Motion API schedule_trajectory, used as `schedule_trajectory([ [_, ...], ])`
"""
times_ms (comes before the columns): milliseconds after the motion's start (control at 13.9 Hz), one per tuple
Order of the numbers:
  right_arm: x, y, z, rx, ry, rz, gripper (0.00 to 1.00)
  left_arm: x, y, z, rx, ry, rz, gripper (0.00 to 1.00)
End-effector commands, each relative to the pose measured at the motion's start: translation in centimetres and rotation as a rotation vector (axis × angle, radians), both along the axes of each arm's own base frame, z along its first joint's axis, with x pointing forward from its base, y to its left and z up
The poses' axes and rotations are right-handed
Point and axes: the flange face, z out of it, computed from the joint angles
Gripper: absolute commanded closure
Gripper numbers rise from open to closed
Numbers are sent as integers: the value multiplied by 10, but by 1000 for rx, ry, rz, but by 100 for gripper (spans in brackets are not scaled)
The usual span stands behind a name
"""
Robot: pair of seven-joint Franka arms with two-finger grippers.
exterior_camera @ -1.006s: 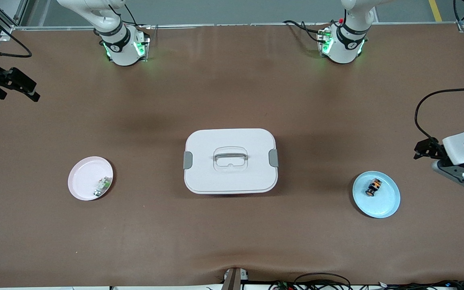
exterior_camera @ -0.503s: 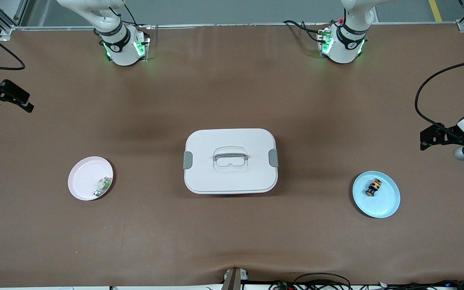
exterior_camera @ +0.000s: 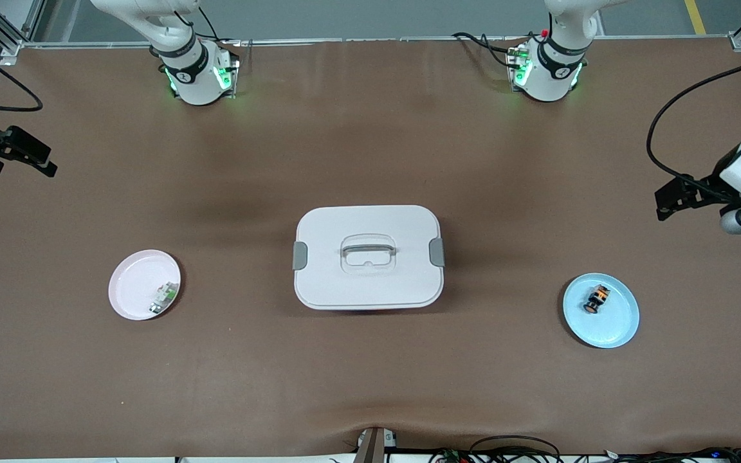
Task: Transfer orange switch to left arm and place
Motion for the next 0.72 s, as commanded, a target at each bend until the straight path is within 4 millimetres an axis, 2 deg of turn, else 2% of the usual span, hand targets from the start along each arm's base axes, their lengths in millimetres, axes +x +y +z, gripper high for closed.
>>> schedule_trajectory([
  [0,2,-1,5,-14,2,4,0,-22,-5,20,17,11,9,0],
  [287,0,-1,7,-10,23,12,0,-54,-24,25,8,49,11,0],
  [647,1,-1,4,-4,30,69,0,-86,-15,34,-45,47,70,0],
])
